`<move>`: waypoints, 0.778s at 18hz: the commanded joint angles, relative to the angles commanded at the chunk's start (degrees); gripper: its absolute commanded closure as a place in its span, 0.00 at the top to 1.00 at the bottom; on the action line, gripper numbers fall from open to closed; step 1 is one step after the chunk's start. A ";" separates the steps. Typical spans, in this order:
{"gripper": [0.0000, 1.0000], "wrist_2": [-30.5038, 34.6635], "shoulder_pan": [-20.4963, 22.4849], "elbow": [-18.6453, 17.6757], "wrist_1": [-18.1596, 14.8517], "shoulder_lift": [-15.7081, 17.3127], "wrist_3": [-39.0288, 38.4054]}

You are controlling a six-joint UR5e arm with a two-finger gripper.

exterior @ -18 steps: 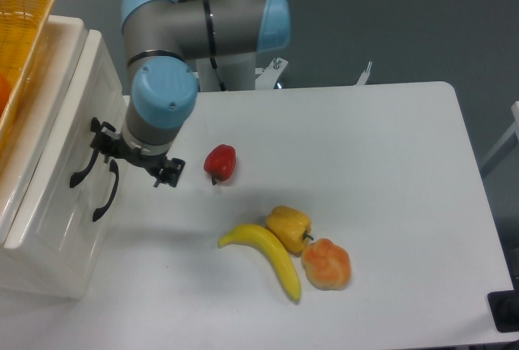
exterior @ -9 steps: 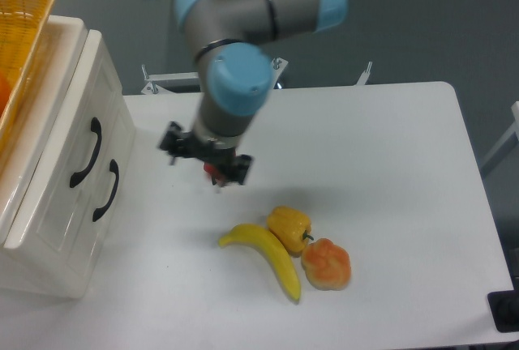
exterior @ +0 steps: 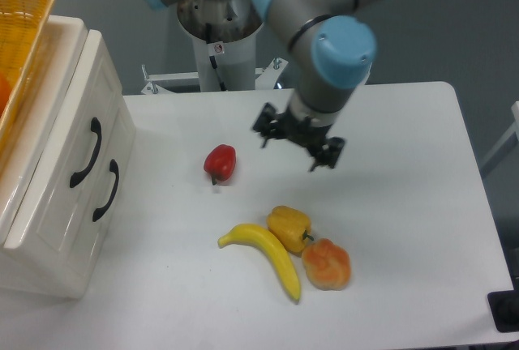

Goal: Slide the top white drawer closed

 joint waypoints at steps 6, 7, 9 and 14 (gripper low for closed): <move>1.00 0.97 7.56 0.18 -1.14 2.54 14.94; 1.00 0.97 9.05 0.09 -2.02 2.98 17.31; 1.00 0.97 11.34 0.00 -2.55 4.30 21.62; 1.00 0.97 14.86 0.00 -3.52 6.85 33.83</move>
